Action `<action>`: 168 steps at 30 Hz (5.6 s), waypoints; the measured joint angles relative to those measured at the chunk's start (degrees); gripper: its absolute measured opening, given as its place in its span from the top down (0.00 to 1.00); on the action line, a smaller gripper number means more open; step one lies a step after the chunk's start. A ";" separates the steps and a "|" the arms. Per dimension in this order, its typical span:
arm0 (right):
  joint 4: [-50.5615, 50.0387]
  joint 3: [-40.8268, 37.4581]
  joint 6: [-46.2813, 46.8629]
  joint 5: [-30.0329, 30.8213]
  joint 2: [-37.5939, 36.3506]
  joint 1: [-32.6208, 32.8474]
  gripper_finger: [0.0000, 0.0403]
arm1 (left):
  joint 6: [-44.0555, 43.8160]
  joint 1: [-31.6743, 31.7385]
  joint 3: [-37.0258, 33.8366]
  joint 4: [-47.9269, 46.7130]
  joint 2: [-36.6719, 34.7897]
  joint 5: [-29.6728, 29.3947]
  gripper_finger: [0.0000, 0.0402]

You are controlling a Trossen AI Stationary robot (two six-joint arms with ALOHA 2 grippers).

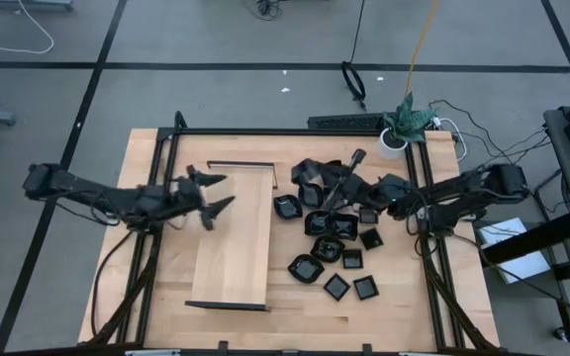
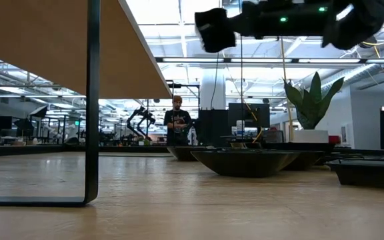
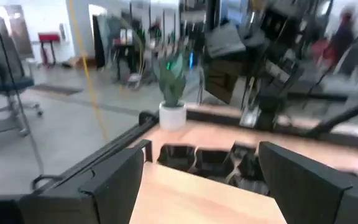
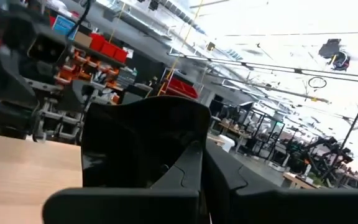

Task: Pick & Place Mini shaped plates
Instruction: Put the distorted square plate on the shelf, then stack the distorted square plate on top of the distorted square plate on the shelf

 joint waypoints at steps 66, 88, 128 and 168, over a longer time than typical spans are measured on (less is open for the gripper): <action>0.41 7.82 -19.07 32.55 2.75 8.69 0.29 | 2.14 -0.09 35.00 -35.08 13.54 -28.17 0.99; -30.95 7.82 -0.77 29.73 -12.86 6.36 0.35 | -25.24 26.06 48.13 -89.80 19.76 21.85 0.99; -34.23 7.82 0.72 30.01 -12.86 6.36 0.35 | -17.86 27.26 52.88 -94.12 22.76 12.10 0.27; -102.37 14.49 61.17 -9.91 -8.92 -16.54 0.35 | 1.95 15.55 13.62 -39.53 -20.83 29.73 0.33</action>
